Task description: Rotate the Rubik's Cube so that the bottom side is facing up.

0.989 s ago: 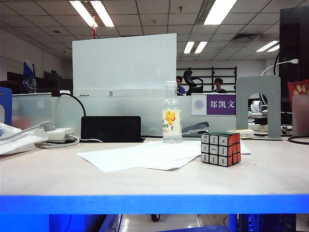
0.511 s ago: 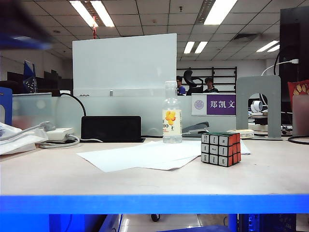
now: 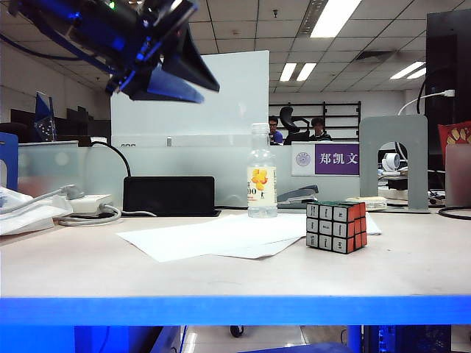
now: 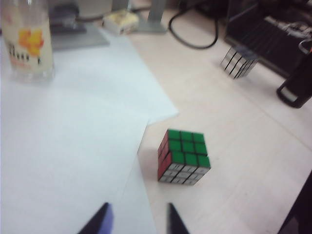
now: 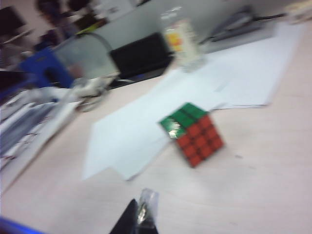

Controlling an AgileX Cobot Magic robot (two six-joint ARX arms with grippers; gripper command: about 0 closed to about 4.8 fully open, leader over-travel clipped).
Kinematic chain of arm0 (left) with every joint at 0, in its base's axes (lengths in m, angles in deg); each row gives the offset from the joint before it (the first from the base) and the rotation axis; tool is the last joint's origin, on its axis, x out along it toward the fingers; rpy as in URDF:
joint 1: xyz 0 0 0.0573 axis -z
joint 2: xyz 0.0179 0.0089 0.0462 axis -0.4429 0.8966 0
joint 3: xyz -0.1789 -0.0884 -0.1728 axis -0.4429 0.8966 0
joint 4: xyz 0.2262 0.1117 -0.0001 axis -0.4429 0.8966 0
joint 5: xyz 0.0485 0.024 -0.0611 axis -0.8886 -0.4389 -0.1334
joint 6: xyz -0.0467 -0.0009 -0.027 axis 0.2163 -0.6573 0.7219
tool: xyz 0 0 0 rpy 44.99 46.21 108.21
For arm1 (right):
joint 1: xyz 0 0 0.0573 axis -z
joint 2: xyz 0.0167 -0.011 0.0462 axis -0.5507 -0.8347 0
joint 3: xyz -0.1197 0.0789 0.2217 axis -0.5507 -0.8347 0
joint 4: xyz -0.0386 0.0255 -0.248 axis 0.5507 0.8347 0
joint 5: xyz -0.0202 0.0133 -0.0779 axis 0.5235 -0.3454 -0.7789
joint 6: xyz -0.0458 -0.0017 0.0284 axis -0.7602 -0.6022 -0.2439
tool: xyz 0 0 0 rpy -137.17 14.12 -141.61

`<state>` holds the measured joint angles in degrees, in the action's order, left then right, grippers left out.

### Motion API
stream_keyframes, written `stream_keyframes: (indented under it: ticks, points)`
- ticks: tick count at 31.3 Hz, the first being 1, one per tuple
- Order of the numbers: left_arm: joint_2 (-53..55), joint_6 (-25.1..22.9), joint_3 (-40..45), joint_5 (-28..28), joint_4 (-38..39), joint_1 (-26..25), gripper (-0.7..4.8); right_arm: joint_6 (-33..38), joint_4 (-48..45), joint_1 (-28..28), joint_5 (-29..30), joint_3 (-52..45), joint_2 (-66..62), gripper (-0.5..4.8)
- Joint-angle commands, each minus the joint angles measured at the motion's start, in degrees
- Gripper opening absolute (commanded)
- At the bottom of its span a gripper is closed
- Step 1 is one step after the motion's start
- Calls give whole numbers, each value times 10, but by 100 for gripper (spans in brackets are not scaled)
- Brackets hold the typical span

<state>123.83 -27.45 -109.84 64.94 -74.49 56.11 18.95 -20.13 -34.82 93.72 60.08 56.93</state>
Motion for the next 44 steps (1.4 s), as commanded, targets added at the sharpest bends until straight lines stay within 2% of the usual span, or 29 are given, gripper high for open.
stream_keyframes:
  ticks: [1,6,7,10,17,22,25,29,31,39,44]
  points:
    - [27,-31,-22,0,41,15,154,3,-34,0,27,3,1,-1]
    - [82,-35,-56,-5,74,40,158,3,-16,1,-9,1,1,-1]
    - [97,-38,-66,-5,82,45,169,3,-12,0,-11,0,1,-1]
    - [134,-65,-92,-15,90,62,248,3,-5,0,-11,0,1,-1]
    - [209,-95,-171,-23,115,94,261,3,-10,1,-10,0,1,-1]
    - [271,-97,-261,-41,175,115,348,3,-10,1,-10,0,1,-1]
    - [301,-102,-308,-41,203,126,351,4,-10,0,-10,0,1,-1]
    - [321,-123,-348,-62,200,140,351,14,-10,0,-10,0,1,-1]
    - [329,-123,-364,-85,199,144,351,17,-10,0,-10,0,1,-1]
    - [396,-125,-446,-96,244,143,351,19,-14,0,-8,1,1,-1]
    - [410,-127,-452,-108,271,143,351,30,-21,0,-8,1,1,-1]
